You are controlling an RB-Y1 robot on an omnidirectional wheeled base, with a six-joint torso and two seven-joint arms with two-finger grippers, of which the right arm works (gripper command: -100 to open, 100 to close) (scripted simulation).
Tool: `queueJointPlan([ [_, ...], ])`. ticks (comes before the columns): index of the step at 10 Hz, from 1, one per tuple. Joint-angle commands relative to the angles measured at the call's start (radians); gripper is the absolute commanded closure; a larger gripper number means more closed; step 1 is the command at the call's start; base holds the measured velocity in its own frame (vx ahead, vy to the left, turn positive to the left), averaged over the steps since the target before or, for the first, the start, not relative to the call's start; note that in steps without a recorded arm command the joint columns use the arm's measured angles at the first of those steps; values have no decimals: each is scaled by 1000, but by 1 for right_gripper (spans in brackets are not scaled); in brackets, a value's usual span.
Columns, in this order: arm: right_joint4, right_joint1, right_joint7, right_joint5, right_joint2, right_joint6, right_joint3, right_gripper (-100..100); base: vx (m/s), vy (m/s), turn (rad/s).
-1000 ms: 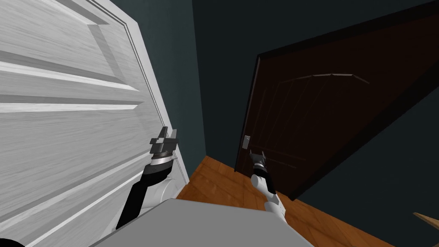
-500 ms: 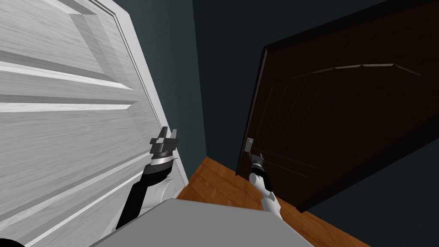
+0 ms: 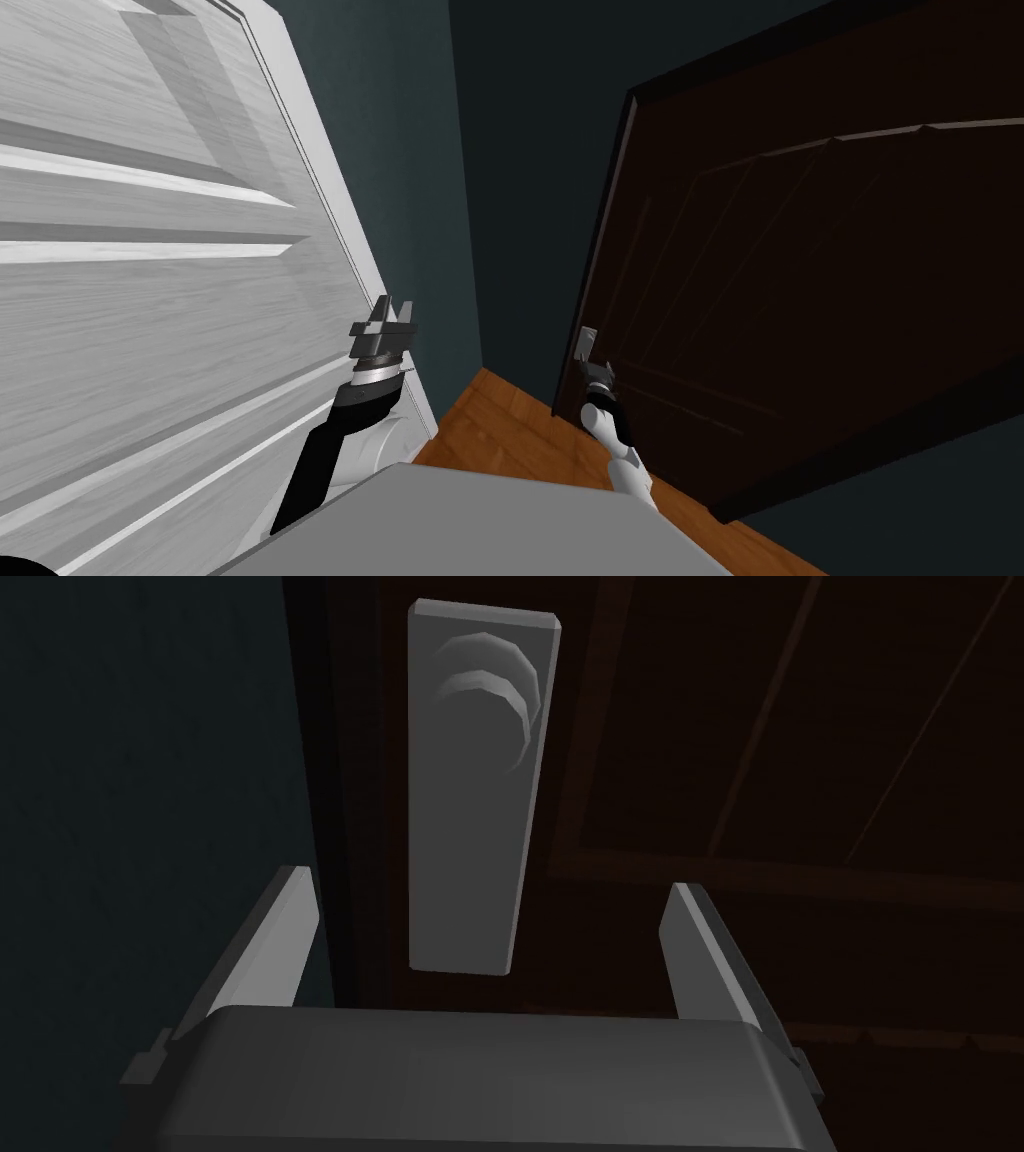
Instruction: Pull the door open
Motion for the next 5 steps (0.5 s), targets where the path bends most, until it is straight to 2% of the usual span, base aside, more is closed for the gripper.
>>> queueJointPlan([
  [1,2,12,-21,-7,-28,-2,-6,-100,162,0,106],
  [5,25,34,-79,-31,-104,-9,-26,-100,189,-16,103],
])
